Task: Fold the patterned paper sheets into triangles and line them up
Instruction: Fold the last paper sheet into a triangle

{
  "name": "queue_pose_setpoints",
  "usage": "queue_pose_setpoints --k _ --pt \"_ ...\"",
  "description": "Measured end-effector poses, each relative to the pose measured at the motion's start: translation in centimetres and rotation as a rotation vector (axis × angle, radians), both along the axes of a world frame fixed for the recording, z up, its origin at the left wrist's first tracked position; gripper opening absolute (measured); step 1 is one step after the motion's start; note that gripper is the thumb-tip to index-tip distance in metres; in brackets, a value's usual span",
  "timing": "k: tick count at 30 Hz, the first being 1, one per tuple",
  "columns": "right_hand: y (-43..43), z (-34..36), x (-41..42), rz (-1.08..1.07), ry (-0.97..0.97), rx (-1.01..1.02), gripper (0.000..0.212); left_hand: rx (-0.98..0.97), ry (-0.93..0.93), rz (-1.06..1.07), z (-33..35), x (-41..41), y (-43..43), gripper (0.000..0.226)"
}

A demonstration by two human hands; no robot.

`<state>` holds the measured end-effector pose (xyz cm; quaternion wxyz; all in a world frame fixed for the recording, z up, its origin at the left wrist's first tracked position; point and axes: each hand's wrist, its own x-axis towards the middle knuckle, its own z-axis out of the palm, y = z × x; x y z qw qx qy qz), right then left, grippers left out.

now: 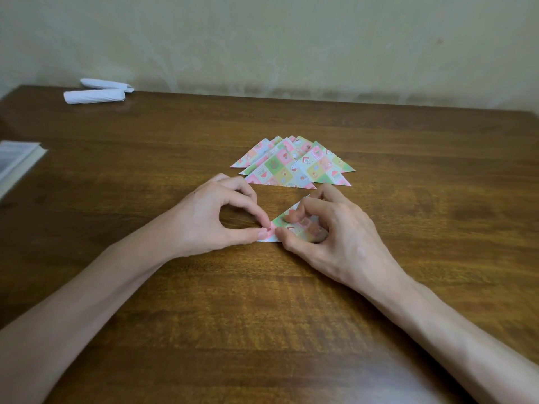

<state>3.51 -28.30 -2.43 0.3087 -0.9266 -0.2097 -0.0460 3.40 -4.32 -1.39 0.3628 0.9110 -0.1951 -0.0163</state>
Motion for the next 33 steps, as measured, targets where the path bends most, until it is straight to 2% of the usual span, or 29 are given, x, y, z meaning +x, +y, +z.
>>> queue_pose_setpoints --k 10,14,29,33 --pt "0.3 0.0 -0.3 -0.015 -0.008 -0.054 0.038 0.012 0.004 -0.021 0.0 0.2 0.2 0.025" --pt "0.4 -0.1 -0.6 -0.022 -0.056 -0.069 0.046 0.013 -0.008 -0.017 -0.1 0.2 0.2 0.026" --pt "1.3 0.6 -0.7 -0.074 0.07 -0.116 0.043 0.056 0.037 -0.042 0.3 0.4 0.6 0.026" --pt "1.6 -0.1 -1.3 -0.098 -0.03 -0.117 0.044 0.074 0.042 -0.066 0.3 0.5 0.9 0.025"
